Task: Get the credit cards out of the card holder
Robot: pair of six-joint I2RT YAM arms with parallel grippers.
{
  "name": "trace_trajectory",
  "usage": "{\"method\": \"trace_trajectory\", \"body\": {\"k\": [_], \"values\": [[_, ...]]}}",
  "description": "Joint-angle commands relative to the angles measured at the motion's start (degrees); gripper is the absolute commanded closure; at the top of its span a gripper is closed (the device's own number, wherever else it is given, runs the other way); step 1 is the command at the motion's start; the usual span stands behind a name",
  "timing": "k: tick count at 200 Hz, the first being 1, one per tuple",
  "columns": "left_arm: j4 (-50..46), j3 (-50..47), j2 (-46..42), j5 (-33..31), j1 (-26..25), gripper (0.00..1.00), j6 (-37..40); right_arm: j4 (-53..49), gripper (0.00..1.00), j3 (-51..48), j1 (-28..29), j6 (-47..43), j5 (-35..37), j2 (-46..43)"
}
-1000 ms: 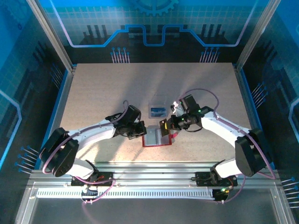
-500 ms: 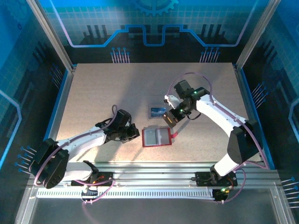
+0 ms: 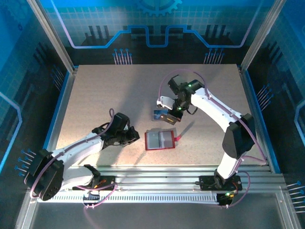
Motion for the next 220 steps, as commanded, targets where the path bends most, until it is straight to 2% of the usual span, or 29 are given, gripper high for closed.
{"method": "trace_trajectory", "body": {"k": [1,137,220], "values": [[-3.4,-0.8,-1.8,-1.2,0.7,0.88,-0.7,-3.4,1.0,4.5,0.5,-8.0,2.6,2.1],[-5.3,-1.4,-0.1,-1.2,0.9,0.88,-2.4,-13.7,1.0,35.3,-1.4,-16.7,6.1,25.7],[-6.2,0.8,3.3,-0.5,1.1,0.88,-2.5,-15.2,1.0,42.3,-3.3,-19.3,5.2,34.3]]}}
